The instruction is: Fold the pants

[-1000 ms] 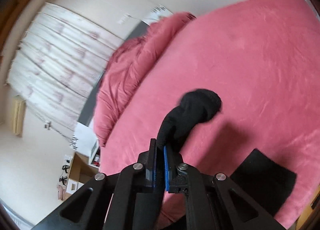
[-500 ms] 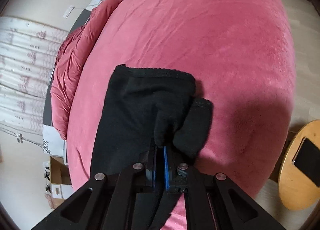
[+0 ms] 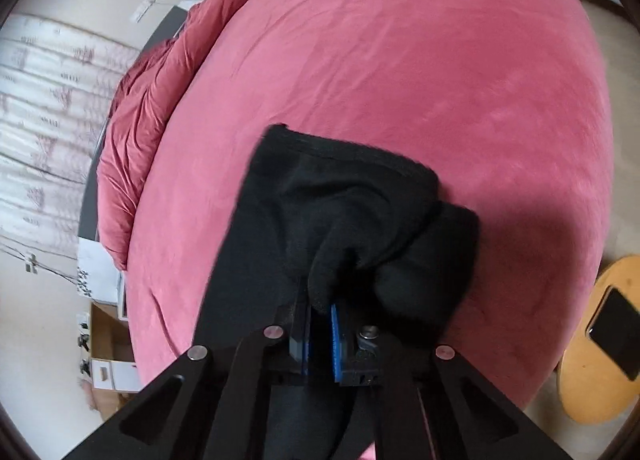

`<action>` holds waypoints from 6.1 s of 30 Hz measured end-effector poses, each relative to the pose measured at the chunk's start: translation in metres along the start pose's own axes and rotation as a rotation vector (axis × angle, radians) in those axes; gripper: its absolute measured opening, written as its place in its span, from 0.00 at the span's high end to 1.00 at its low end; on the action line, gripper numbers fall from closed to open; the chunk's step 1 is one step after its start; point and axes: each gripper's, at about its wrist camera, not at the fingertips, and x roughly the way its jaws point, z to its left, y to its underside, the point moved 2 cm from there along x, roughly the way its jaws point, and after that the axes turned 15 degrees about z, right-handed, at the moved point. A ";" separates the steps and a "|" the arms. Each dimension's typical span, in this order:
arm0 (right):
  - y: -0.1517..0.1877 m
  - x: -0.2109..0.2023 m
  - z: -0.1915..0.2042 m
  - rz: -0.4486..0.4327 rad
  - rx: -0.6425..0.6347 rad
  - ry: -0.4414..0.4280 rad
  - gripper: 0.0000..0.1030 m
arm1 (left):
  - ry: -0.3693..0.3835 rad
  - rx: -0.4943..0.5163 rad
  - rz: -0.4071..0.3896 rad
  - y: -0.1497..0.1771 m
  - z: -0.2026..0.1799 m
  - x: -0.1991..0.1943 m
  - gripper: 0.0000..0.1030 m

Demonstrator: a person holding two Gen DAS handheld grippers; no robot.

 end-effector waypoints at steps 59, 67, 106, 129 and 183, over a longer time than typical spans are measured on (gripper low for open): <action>0.286 0.324 0.330 0.934 -0.824 -0.078 0.69 | -0.337 0.623 0.214 0.043 -0.071 0.116 0.77; 0.294 0.321 0.349 0.742 -0.884 -0.068 0.92 | -0.503 0.683 0.175 0.045 -0.073 0.129 0.77; 0.131 0.042 0.087 -0.099 -0.438 0.198 0.64 | -0.662 0.741 0.137 0.084 -0.112 0.147 0.76; 0.047 -0.024 -0.012 -0.201 -0.044 -0.058 0.92 | -0.595 0.703 0.125 0.080 -0.093 0.137 0.75; 0.077 -0.001 -0.058 -0.302 0.068 -0.098 0.43 | -0.423 0.933 0.228 0.160 -0.143 0.167 0.72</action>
